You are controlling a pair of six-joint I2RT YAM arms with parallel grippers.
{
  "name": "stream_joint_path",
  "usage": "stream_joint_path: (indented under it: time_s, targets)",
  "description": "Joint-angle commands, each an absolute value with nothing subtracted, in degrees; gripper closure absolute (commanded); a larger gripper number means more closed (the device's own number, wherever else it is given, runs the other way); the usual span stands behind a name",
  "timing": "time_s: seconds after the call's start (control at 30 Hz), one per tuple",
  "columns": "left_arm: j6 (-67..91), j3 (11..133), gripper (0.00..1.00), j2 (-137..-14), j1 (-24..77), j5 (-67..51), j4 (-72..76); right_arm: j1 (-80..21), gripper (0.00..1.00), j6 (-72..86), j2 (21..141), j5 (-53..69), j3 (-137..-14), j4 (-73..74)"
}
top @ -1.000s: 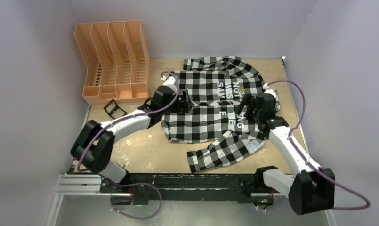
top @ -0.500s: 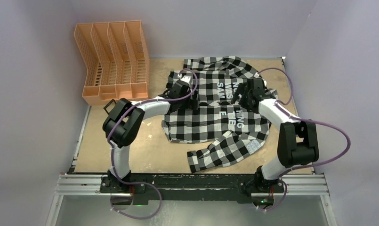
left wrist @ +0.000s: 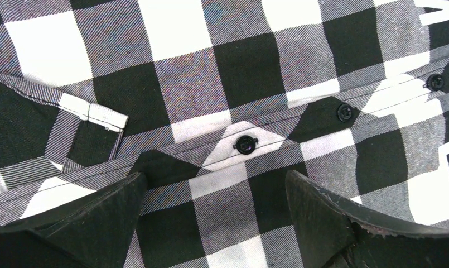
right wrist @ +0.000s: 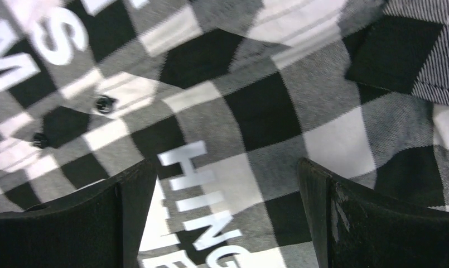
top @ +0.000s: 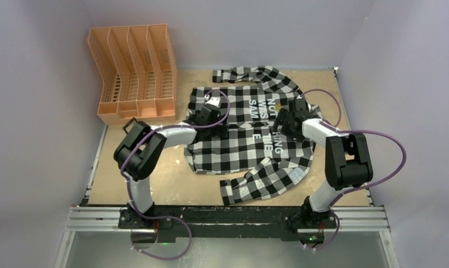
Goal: Remove the brooch from the garment
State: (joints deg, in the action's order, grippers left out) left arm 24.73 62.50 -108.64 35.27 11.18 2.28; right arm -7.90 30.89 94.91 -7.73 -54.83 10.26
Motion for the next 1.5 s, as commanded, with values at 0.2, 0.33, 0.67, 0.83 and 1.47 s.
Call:
stream_joint_path:
  time_s: [0.2,0.33,0.67,0.83,1.47]
  targets:
    - [27.07,52.55,0.06,-100.52,34.46,21.20,-5.19,-17.37,0.02,35.20,90.13,-5.54,-48.37,11.48]
    - [26.41,52.22,0.06,-97.14,34.40,21.71,-6.76,-19.85,0.02,36.61,87.38,-5.04,-48.00,12.30]
    - [23.61,53.97,0.10,-88.09,45.57,17.60,-11.47,-19.75,0.02,33.59,83.70,-12.69,-55.53,18.06]
    - [26.41,52.85,0.15,-84.48,54.45,10.78,-12.80,-19.70,0.02,34.15,83.18,-12.16,-55.63,17.36]
    - [33.23,46.14,0.24,-94.62,66.36,-17.62,3.07,-19.74,0.02,36.77,78.49,-13.35,-50.89,16.87]
